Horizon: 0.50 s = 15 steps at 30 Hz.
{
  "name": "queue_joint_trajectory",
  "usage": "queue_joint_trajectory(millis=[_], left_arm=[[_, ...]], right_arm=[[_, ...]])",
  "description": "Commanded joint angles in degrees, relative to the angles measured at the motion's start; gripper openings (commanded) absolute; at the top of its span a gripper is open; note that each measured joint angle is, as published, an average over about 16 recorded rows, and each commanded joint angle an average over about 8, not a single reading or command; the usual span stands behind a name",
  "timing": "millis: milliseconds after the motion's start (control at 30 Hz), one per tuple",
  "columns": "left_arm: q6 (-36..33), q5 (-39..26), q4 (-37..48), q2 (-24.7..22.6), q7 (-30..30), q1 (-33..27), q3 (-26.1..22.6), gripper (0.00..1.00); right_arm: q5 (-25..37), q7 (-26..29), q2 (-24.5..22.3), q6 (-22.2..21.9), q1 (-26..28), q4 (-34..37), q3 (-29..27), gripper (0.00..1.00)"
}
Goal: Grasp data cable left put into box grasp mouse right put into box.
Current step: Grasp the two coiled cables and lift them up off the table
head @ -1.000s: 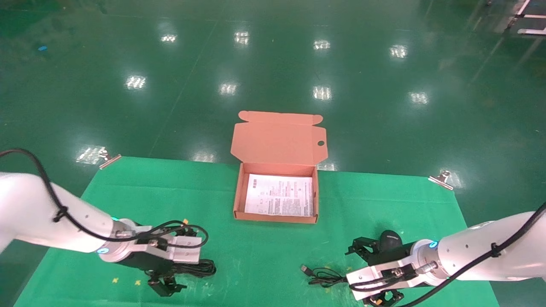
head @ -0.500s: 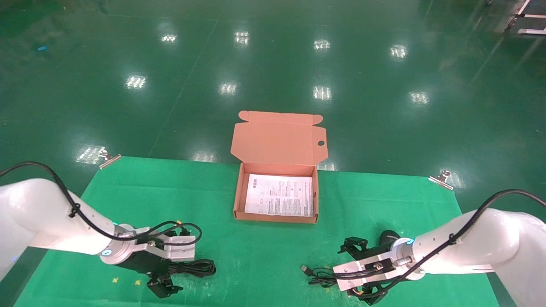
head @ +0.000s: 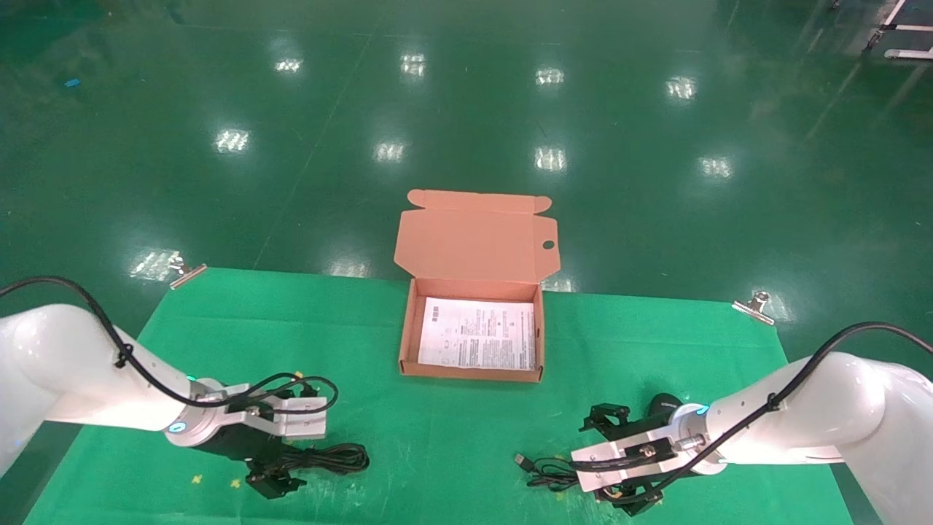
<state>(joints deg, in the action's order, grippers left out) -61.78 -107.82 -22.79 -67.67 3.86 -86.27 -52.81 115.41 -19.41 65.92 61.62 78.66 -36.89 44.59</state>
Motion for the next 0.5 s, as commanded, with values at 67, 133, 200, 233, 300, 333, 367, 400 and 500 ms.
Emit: queue_joint_trajectory(millis=[67, 133, 200, 233, 300, 333, 367, 400, 500], left_arm=[[-0.1, 0.0, -0.2, 0.0, -0.1, 0.0, 0.0, 0.0], [-0.1, 0.0, -0.3, 0.1, -0.1, 0.0, 0.0, 0.0], [-0.1, 0.0, -0.3, 0.1, -0.1, 0.0, 0.0, 0.0], [-0.2, 0.0, -0.4, 0.1, -0.1, 0.0, 0.0, 0.0], [-0.2, 0.0, -0.4, 0.1, -0.2, 0.0, 0.0, 0.0], [-0.2, 0.0, -0.5, 0.1, -0.2, 0.0, 0.0, 0.0], [-0.2, 0.0, -0.5, 0.1, -0.2, 0.0, 0.0, 0.0], [-0.2, 0.0, -0.5, 0.1, -0.2, 0.0, 0.0, 0.0], [-0.3, 0.0, -0.6, 0.1, -0.2, 0.0, -0.1, 0.0]], right_arm=[[0.0, 0.1, -0.1, 0.1, 0.0, -0.2, 0.0, 0.0], [0.0, 0.1, -0.1, 0.1, -0.1, -0.2, 0.0, 0.0], [0.0, 0.1, -0.1, 0.1, -0.1, -0.3, 0.0, 0.0], [0.0, 0.1, -0.1, 0.2, -0.1, -0.3, 0.0, 0.0], [0.0, 0.2, -0.1, 0.2, -0.1, -0.4, 0.0, 0.0], [0.0, 0.2, -0.1, 0.2, -0.1, -0.4, 0.0, 0.0], [0.0, 0.2, -0.2, 0.2, -0.1, -0.4, 0.0, 0.0], [0.0, 0.2, -0.2, 0.2, -0.1, -0.5, 0.0, 0.0], [0.0, 0.2, -0.2, 0.2, -0.1, -0.5, 0.0, 0.0]])
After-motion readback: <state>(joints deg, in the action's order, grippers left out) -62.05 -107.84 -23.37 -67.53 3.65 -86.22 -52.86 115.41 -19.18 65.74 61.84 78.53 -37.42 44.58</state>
